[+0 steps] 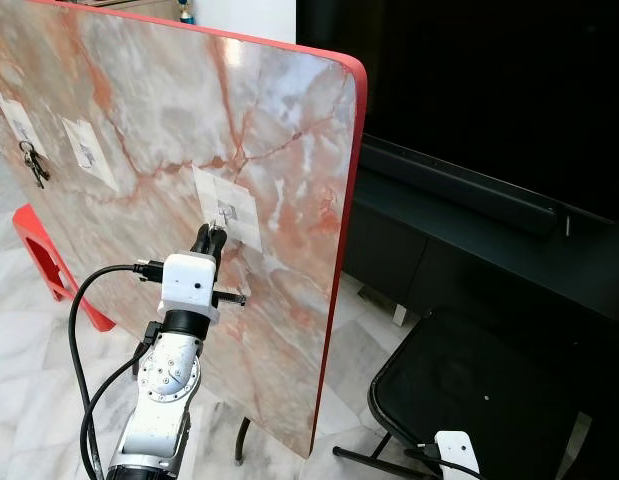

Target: Hang keys on a hook

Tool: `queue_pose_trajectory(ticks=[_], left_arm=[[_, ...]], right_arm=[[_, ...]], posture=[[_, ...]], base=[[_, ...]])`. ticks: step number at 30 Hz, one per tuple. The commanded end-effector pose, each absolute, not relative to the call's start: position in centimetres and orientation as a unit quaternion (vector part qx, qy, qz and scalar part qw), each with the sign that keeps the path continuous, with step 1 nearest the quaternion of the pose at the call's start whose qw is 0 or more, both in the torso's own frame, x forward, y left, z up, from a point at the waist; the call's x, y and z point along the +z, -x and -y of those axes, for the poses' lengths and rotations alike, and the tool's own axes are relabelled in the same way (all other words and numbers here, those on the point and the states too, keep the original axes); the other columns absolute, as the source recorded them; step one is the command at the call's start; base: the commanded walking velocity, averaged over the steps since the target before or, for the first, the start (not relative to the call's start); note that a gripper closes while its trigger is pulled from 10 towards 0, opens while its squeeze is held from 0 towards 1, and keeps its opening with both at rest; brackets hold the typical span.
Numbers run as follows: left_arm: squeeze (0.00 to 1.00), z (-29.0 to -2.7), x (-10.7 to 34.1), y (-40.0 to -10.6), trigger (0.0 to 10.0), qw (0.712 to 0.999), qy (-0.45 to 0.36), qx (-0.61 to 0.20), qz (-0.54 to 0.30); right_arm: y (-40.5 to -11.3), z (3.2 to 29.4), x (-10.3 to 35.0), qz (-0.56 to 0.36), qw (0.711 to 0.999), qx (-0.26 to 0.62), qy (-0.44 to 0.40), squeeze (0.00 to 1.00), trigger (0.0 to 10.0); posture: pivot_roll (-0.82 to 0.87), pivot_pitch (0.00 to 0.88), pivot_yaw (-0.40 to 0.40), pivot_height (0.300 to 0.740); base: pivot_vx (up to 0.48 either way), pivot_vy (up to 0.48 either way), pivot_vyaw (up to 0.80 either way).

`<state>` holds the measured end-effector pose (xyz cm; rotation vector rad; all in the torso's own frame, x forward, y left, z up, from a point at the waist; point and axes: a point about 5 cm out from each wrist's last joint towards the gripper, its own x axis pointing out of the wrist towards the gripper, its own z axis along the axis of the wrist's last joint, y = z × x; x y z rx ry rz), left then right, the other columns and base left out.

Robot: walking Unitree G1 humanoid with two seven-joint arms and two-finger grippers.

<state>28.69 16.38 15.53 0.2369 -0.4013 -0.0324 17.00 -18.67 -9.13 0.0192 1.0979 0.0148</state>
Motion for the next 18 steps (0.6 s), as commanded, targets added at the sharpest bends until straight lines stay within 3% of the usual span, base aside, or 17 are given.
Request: queue_pose_trajectory(ticks=[1,18], left_arm=[[0.0,-16.5,15.6,-29.1,10.0,0.973,-0.122,-0.016,0.194],[0.0,-16.6,14.3,-28.4,10.0,0.977,-0.126,-0.03,0.17]], right_arm=[[-17.1,18.8,-9.1,-0.523,0.852,0.008,-0.007,0.0,10.0],[-17.1,18.8,-9.1,-0.524,0.852,0.009,-0.006,0.0,10.0]], posture=[[-0.02,0.0,-0.048,0.74],[-0.02,0.0,-0.047,0.74]], base=[[0.0,0.0,0.0],[0.0,0.0,0.0]])
